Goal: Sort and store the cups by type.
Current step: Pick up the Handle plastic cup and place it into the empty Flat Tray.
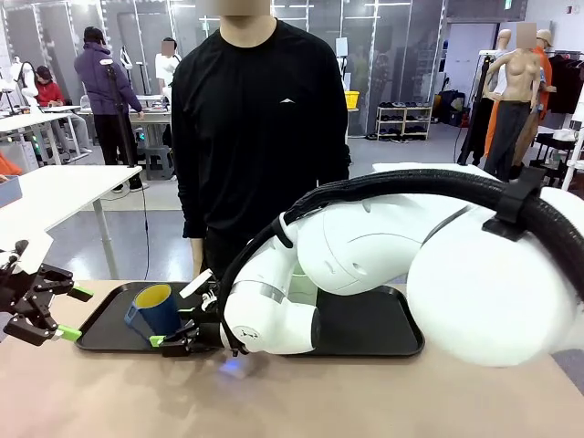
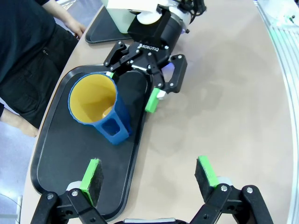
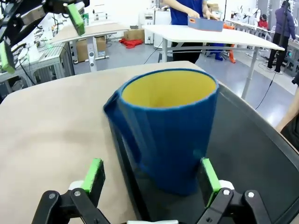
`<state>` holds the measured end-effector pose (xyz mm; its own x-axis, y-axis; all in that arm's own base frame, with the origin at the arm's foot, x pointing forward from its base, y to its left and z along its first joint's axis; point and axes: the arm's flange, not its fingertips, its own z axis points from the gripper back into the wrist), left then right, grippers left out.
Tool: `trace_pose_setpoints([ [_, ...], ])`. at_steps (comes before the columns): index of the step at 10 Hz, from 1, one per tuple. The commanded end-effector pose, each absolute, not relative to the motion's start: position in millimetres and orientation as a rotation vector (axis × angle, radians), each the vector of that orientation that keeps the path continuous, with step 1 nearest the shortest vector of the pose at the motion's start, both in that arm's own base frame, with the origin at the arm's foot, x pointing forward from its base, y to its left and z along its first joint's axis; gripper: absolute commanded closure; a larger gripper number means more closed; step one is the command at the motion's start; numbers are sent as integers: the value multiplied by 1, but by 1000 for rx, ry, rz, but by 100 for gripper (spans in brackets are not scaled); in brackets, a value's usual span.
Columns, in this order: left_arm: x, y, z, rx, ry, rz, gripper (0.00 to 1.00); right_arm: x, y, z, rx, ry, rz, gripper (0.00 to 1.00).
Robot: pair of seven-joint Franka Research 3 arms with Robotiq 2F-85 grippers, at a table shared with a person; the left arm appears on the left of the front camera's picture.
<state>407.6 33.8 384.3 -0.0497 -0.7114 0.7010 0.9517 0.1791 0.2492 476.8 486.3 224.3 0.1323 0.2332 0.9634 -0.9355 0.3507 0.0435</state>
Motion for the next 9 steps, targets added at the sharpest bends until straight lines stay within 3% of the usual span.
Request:
trace_pose_setpoints([
  [1,411,36,386,-368,-846,-1412,0,464,465,233,761,-1128,1028,0],
  [9,411,36,386,-368,-846,-1412,0,448,419,243,759,-1160,1008,0],
])
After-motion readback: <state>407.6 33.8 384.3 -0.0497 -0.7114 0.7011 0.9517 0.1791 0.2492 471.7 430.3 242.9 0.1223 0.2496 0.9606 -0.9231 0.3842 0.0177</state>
